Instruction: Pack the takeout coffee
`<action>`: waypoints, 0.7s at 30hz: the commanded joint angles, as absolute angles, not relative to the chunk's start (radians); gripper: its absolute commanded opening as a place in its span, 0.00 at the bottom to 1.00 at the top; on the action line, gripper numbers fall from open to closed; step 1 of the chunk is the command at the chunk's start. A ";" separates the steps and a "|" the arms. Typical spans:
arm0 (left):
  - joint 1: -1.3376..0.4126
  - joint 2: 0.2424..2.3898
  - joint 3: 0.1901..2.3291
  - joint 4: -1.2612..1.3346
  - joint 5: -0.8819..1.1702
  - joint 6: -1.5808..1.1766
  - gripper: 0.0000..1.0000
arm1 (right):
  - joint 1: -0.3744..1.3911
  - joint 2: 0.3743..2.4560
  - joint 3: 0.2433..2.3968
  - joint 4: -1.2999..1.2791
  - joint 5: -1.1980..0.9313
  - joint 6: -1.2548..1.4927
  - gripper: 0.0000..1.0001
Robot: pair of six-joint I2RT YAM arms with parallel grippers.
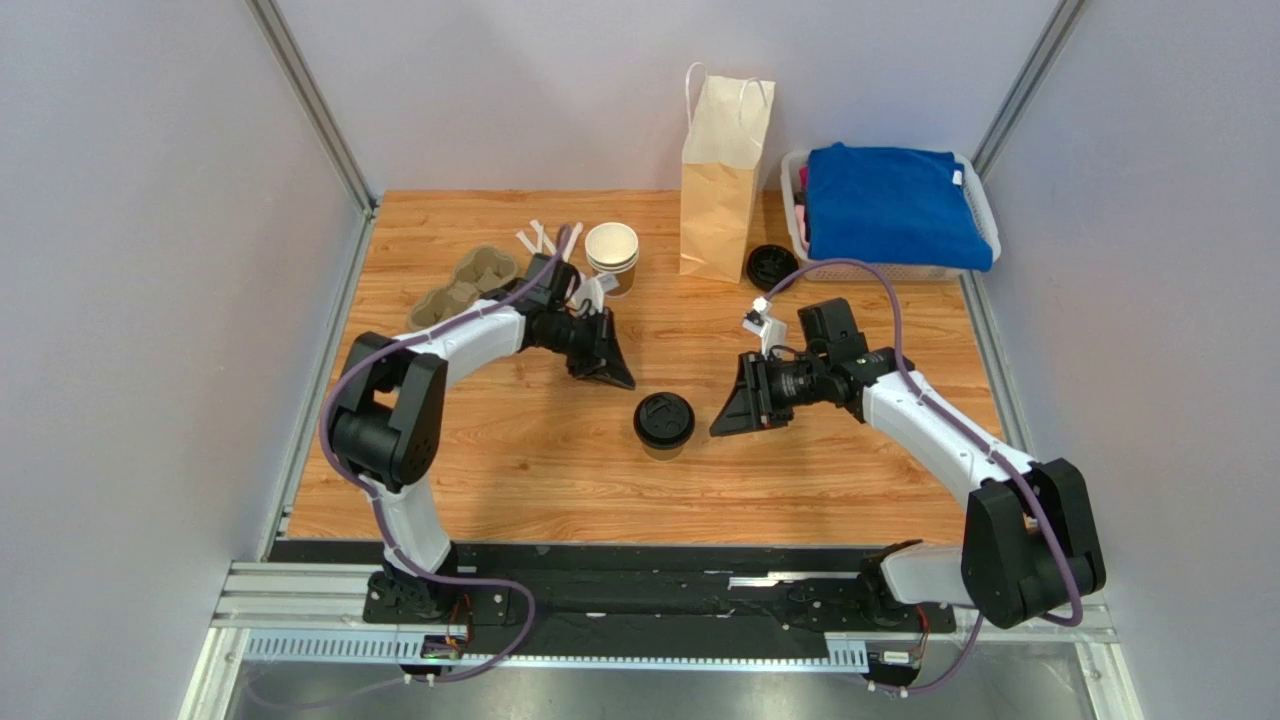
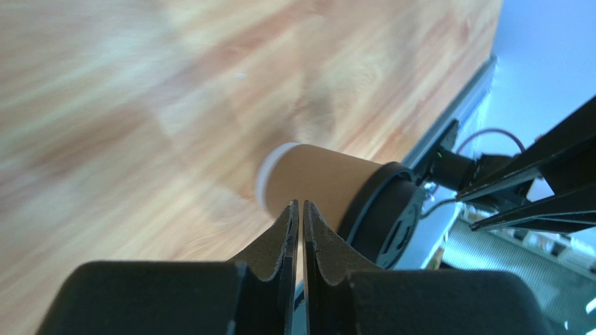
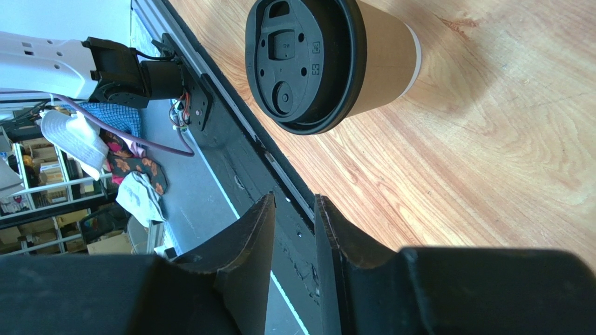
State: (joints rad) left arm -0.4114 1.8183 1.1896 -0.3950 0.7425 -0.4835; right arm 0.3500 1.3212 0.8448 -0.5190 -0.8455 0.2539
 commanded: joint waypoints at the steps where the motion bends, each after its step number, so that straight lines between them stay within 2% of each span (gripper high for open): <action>1: -0.341 1.717 1.193 -0.518 0.678 -0.398 0.14 | 0.347 1.292 0.827 -0.499 -0.841 0.227 0.31; 10: -0.437 1.646 1.061 -0.583 0.747 -0.380 0.14 | 0.347 1.281 0.798 -0.474 -0.842 0.229 0.31; 21: -0.494 1.798 1.270 -0.519 0.761 -0.437 0.14 | 0.347 1.213 0.747 -0.483 -0.827 0.167 0.33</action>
State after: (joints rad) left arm -0.4904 1.7565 1.1881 -0.5671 0.7406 -0.4137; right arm 0.3500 1.2533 0.7685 -0.5114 -0.8425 0.2180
